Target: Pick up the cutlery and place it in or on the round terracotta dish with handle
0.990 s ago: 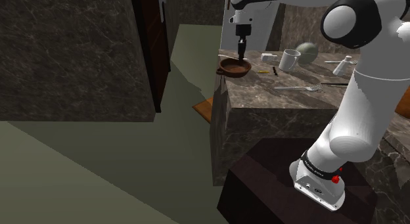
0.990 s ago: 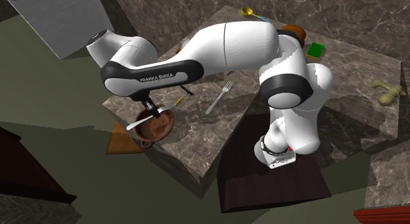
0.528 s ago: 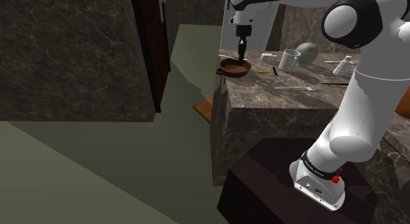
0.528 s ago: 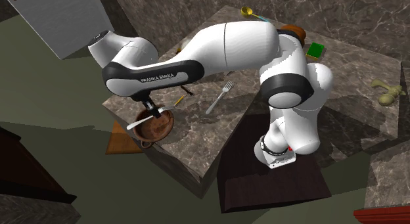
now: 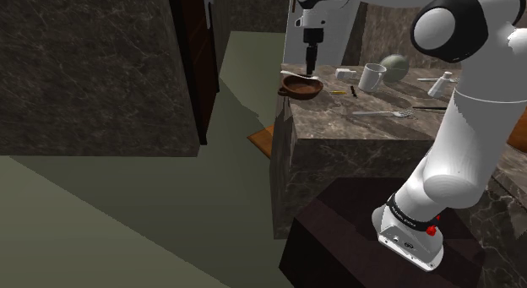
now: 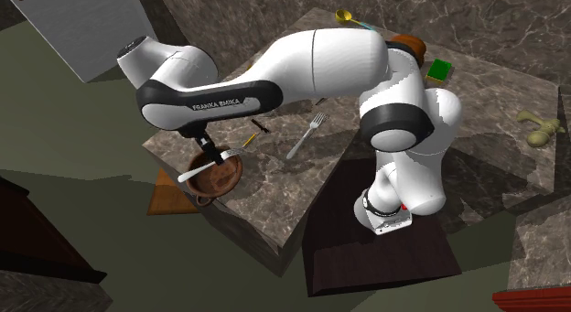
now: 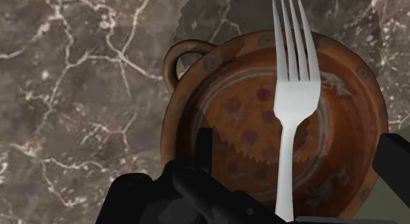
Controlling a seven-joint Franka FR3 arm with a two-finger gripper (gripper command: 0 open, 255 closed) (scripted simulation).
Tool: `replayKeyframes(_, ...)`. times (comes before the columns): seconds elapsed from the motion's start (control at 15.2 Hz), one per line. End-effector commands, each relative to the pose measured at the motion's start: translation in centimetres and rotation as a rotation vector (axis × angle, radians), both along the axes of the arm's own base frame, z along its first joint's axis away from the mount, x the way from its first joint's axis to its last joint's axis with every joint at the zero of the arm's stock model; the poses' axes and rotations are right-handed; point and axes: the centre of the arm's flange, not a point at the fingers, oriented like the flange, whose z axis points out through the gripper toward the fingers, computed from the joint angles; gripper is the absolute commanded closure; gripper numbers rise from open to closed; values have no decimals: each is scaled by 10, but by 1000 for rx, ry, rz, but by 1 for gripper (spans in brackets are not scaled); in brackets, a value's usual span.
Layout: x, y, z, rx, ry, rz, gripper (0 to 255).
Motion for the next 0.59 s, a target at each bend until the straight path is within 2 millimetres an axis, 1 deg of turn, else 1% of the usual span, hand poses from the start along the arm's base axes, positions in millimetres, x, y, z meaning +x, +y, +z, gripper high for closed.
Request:
replayKeyframes(0.0, 6, -3, 23, 0, 1, 0, 0)
replayKeyframes(0.07, 9, -4, 33, 0, 1, 0, 0)
replayKeyframes(0.53, 9, -4, 33, 0, 1, 0, 0)
